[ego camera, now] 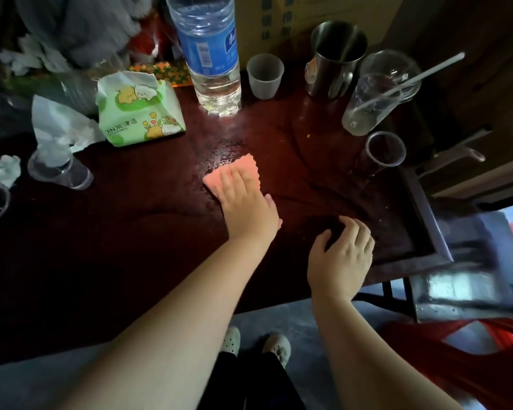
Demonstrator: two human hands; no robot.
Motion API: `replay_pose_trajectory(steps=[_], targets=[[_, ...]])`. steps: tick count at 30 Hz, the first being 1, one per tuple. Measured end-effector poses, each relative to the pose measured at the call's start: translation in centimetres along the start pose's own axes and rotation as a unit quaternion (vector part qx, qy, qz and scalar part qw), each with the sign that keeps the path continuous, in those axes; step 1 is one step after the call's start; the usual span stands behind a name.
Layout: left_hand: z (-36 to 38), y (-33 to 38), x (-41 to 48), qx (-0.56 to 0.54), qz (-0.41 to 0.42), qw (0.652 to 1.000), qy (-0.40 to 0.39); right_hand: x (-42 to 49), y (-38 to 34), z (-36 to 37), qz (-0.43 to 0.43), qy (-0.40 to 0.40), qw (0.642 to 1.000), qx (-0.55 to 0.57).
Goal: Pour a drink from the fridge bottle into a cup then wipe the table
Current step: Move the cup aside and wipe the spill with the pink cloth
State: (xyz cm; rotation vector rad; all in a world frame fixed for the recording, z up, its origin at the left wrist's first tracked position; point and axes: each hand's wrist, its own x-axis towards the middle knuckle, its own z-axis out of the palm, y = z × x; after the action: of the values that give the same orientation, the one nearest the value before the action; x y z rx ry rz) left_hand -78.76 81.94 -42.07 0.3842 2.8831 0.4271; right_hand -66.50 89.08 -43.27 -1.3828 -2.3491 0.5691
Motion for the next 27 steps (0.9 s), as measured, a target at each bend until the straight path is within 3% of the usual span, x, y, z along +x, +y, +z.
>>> replay_pose_trajectory(steps=[4, 8, 15, 20, 24, 27], targets=[[-0.3, -2.1, 2.1, 0.038, 0.055, 0.997, 0.033, 0.0, 0.1, 0.0, 0.005, -0.002, 1.000, -0.001], [-2.4, -7.4, 5.1, 0.032, 0.021, 0.995, 0.088, 0.0, 0.1, 0.0, 0.009, -0.005, 1.000, 0.002], [0.1, -4.2, 5.9, -0.100, -0.004, 0.985, 0.143, 0.1, 0.3, 0.1, 0.005, -0.001, 1.000, -0.003], [1.8, 0.9, 5.8, -0.112, 0.137, 0.979, 0.097, 0.0, 0.1, 0.3, 0.004, 0.003, 1.000, -0.005], [3.5, 5.7, 3.5, -0.132, 0.356, 0.924, 0.034, 0.0, 0.2, 0.4, 0.001, 0.008, 1.000, -0.009], [4.6, 6.8, 3.1, -0.093, 0.411, 0.907, 0.009, 0.1, 0.3, 0.4, 0.002, 0.005, 1.000, -0.016]])
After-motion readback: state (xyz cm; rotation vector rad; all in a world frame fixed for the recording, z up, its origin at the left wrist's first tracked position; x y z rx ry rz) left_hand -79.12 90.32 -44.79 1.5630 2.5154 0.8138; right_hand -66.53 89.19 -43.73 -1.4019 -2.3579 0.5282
